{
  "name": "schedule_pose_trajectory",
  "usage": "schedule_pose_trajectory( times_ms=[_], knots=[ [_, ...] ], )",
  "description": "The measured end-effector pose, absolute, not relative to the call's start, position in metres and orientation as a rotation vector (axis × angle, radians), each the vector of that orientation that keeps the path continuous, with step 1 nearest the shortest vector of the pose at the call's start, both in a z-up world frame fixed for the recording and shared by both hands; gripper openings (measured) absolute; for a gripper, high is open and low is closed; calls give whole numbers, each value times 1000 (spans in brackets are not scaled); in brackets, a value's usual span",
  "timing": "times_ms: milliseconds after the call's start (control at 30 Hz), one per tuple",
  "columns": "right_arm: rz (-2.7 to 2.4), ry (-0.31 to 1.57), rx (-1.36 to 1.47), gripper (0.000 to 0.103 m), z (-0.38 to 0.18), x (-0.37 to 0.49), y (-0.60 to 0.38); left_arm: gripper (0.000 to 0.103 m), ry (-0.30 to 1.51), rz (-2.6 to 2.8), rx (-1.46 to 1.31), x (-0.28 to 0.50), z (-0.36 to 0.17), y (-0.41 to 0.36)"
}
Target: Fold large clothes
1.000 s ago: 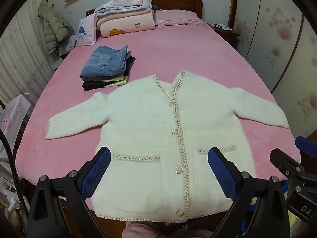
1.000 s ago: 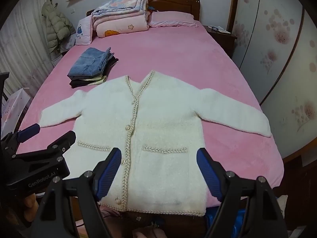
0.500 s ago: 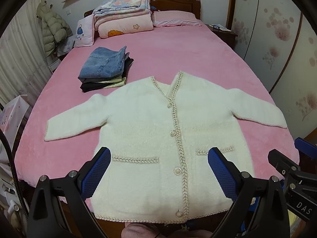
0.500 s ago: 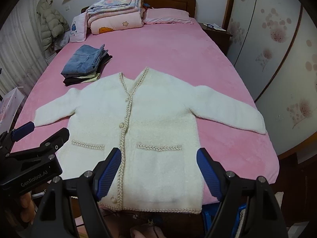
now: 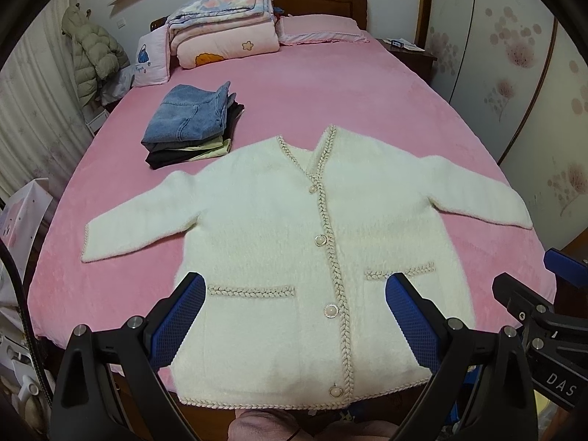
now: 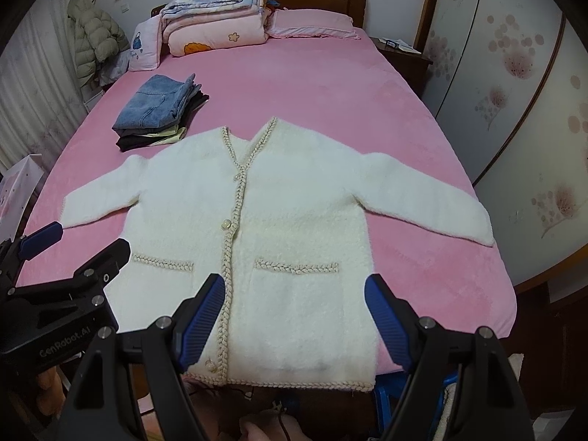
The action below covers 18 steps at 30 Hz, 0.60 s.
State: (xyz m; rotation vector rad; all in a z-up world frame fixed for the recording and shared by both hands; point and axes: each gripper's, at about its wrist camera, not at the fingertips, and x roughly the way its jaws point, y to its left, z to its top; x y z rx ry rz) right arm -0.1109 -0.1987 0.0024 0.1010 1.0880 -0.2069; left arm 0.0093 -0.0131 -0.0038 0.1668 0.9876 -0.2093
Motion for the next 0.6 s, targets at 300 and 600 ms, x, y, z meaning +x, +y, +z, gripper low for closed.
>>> schedule_pose_trajectory(
  times_ms=[300, 600],
  knots=[
    [-202, 1093, 96, 79, 2, -110, -199, 98, 987, -210, 163, 9, -3, -14],
    [-201, 1090, 89, 79, 3, -110, -198, 98, 986, -205, 152, 8, -3, -15]
  ],
)
